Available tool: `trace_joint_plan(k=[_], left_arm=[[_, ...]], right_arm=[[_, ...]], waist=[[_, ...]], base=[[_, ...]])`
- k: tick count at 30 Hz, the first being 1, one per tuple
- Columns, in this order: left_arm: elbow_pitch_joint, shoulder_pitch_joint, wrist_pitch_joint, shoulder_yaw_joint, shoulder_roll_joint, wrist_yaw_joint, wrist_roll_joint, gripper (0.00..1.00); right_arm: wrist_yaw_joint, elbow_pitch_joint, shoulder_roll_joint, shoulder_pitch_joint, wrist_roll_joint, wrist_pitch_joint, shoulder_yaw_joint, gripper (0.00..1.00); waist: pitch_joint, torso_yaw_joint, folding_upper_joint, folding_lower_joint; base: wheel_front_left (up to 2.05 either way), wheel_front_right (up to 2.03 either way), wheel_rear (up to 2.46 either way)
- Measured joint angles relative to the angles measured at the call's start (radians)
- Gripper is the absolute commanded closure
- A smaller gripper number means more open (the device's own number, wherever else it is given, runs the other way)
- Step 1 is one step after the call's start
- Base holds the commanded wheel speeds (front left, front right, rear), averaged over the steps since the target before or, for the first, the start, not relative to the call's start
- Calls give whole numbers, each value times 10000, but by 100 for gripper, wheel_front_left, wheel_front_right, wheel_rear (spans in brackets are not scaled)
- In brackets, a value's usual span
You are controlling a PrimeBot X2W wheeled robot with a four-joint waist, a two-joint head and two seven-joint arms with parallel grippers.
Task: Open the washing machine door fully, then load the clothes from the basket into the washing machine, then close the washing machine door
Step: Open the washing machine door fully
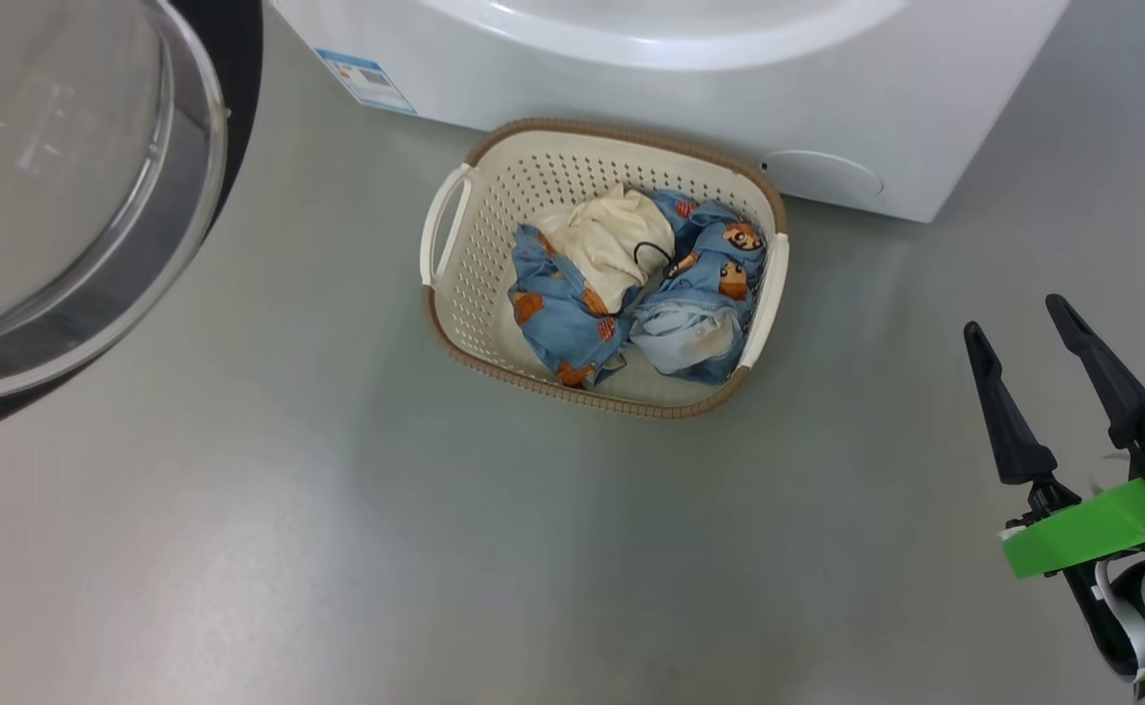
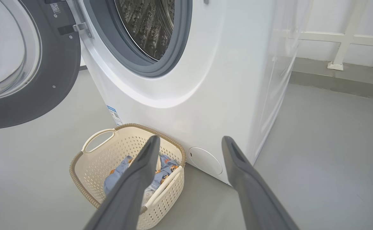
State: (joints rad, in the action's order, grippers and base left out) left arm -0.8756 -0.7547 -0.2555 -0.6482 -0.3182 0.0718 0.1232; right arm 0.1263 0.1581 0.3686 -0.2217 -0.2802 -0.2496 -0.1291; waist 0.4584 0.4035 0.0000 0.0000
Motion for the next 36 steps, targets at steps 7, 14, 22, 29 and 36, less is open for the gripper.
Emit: trace_joint_plan(k=[7,14,22,29,36], left_arm=[[297,227,0,-119,362,426,90,100],[1043,1311,0,173,953,543,251,100],[2731,2877,0,2033,1436,594,1302,78],[4167,4302,2,3641,1317,594,1862,0],[5070,5168,2,4982,1187,594,2353,0]], right_arm=[[0,153,-305,26,-2,0,-12,0],[0,196,-566,247,-19,0,-15,0],[2,219,-901,745,-107,0,-10,0],[2,148,-1158,920,-109,0,25,0],[0,73,-1340,1270,-115,0,228,0]], waist=[[-581,33,0,0],[-1327,71,0,-2],[-2197,40,0,-2],[-2676,-365,0,-2],[-2925,-1018,0,-1]], base=[[0,0,0],[0,0,0],[0,0,0],[0,0,0],[0,0,0]])
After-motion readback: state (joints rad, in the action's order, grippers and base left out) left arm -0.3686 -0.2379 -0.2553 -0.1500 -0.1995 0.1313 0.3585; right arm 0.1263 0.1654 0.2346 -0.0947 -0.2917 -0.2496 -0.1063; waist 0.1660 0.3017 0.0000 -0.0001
